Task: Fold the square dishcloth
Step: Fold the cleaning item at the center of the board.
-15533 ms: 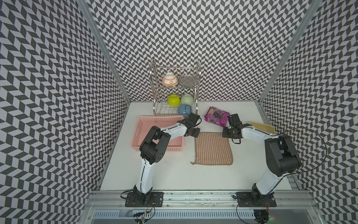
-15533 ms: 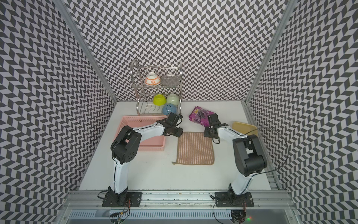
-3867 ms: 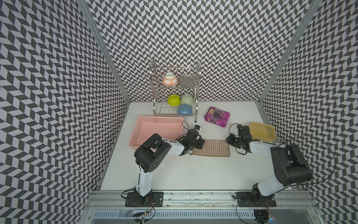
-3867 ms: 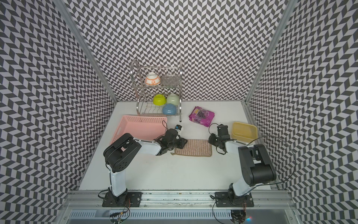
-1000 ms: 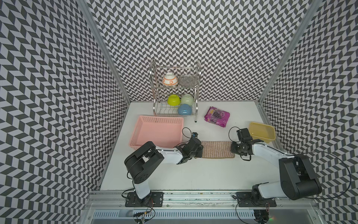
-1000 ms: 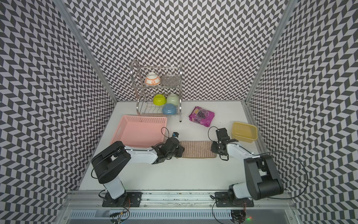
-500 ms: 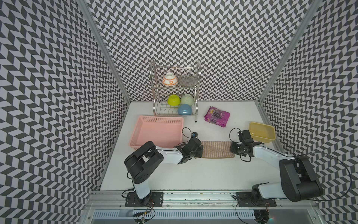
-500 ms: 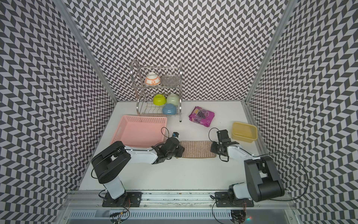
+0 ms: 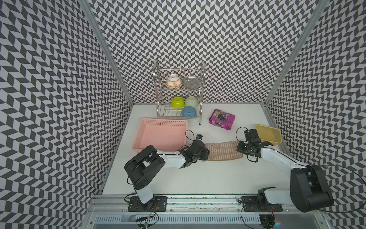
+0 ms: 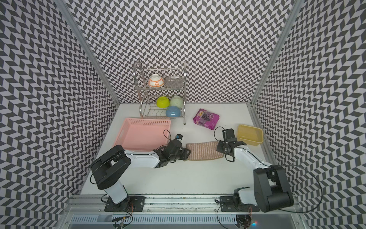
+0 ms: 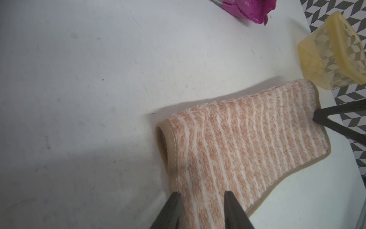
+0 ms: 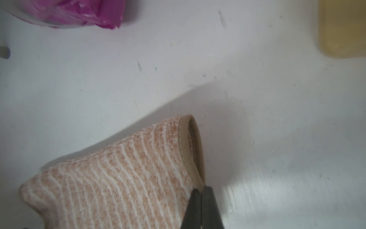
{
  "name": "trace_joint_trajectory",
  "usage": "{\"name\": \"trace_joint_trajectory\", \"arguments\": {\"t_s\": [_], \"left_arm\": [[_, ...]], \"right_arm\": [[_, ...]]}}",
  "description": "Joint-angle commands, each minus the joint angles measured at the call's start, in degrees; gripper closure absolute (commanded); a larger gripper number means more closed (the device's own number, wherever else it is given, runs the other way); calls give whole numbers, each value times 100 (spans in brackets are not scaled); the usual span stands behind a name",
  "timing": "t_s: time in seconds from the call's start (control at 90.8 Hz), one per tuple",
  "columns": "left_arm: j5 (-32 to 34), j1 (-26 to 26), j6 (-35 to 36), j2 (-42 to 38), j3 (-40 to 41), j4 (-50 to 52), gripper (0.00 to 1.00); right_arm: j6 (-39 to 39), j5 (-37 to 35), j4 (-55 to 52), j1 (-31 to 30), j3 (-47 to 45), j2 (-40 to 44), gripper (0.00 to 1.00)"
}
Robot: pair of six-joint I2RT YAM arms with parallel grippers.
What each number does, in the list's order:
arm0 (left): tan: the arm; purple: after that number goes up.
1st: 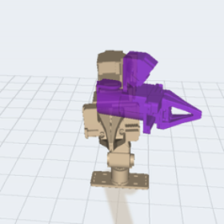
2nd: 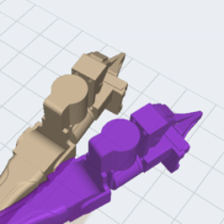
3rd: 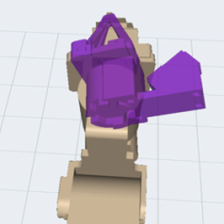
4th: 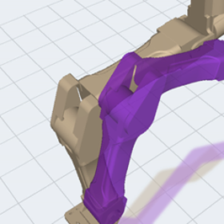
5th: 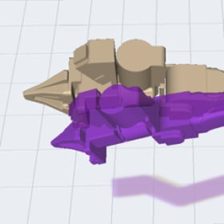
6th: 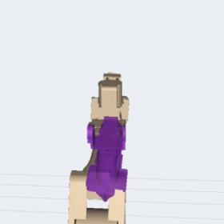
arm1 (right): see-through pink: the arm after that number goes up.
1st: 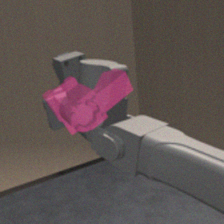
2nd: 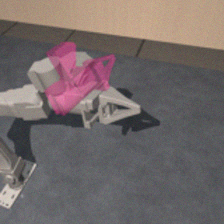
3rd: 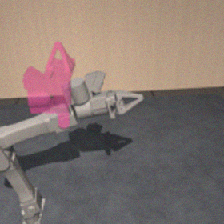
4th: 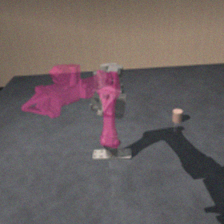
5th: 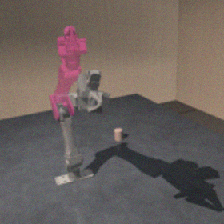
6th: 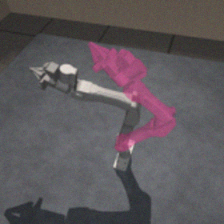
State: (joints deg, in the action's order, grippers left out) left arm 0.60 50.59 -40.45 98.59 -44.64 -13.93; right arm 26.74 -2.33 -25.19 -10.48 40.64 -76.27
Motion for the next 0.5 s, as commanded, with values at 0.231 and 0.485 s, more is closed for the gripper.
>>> {"name": "trace_joint_trajectory", "arguments": {"t_s": [0.231,0.485], "left_arm": [[-453,-9,-223,-58,223,-437,67],[-784,-71,-431,299,275,-887,77]], "right_arm": [[117,-1034,-553,-617,481,271,100],[402,-1055,-760,-1289,862,176,100]]}}
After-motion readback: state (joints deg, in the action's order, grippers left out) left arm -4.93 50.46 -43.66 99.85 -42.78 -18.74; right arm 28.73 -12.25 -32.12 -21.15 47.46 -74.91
